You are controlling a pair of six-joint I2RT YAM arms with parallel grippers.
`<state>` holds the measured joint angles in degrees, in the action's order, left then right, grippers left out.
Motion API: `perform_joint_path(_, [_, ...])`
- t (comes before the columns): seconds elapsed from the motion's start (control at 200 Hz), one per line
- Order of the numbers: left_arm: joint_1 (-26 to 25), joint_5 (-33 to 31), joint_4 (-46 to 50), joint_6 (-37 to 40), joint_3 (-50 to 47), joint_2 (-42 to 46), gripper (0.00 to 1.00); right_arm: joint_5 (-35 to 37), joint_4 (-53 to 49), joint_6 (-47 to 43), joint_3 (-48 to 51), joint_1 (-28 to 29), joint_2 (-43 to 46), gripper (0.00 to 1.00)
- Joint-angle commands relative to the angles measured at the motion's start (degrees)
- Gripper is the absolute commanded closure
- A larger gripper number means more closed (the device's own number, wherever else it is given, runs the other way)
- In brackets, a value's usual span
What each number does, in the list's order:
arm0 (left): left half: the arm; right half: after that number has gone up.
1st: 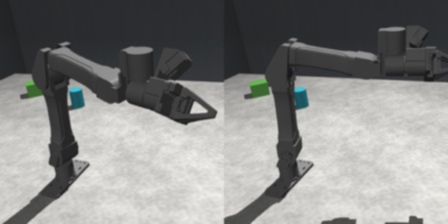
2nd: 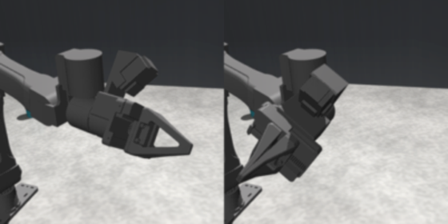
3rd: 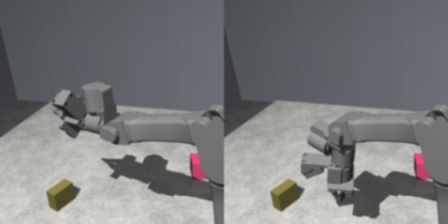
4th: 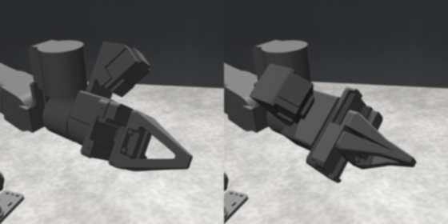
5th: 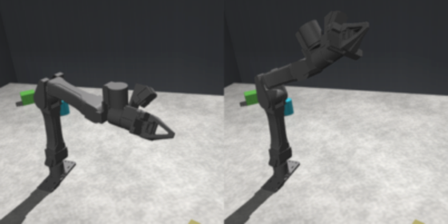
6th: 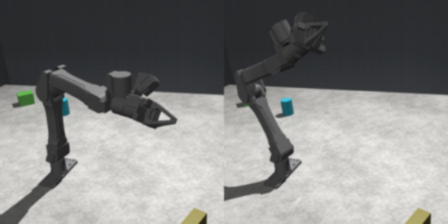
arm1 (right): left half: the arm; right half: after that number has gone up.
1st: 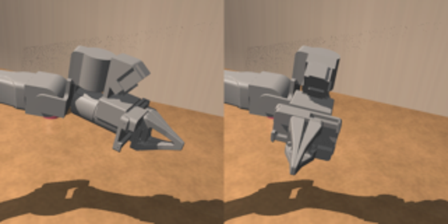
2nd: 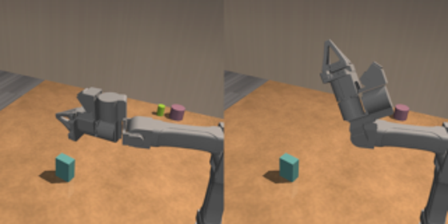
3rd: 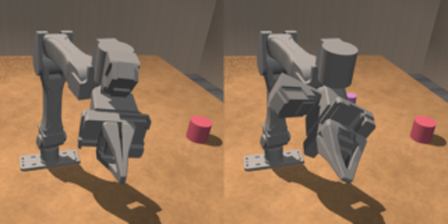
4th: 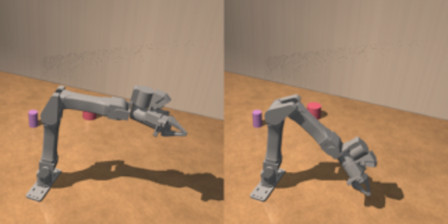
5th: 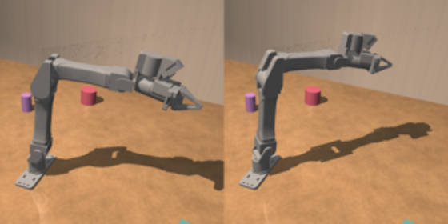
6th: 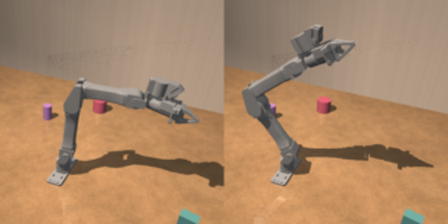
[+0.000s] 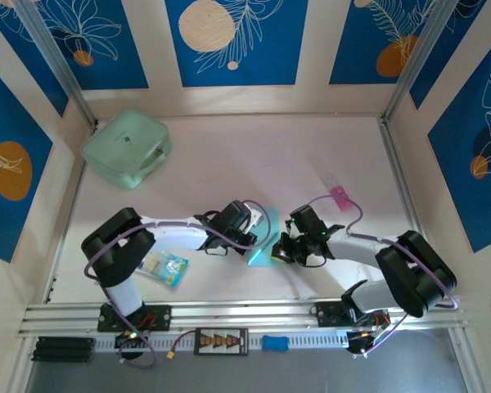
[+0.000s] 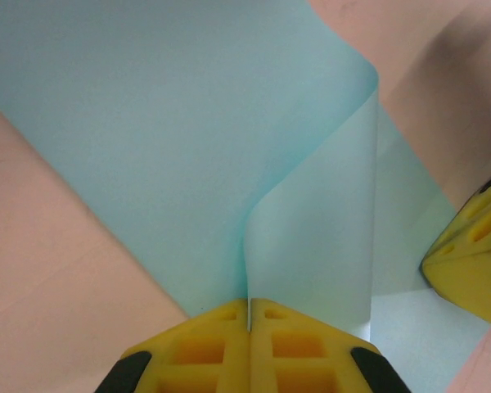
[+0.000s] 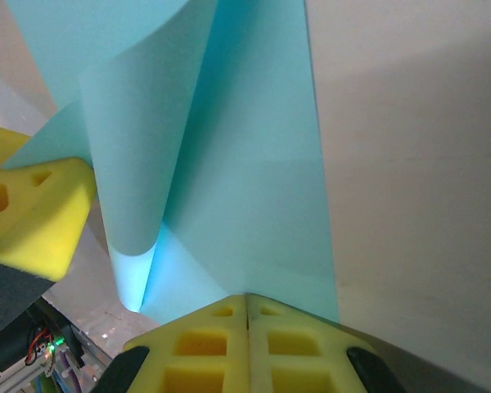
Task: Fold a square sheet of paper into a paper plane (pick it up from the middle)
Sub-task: Fold the triangle a second time at the center of the table.
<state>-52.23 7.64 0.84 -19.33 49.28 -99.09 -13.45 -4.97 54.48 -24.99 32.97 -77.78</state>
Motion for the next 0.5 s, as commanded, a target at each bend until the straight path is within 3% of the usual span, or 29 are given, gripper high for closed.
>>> perform_joint_path(0.0, [0.4,2.0,-0.4,1.1,0.7,-1.6,1.00,2.0,-4.3,-0.3,1.9,-0.4,0.2,0.96])
perform_joint_path(0.25, [0.4,1.9,0.5,1.2,1.0,-2.4,1.00,1.4,-3.5,0.0,1.9,-0.8,1.4,0.94])
perform_joint_path(0.495, [0.5,1.9,1.0,1.3,1.3,-2.7,1.00,0.8,1.9,4.8,2.5,-1.4,8.6,0.93])
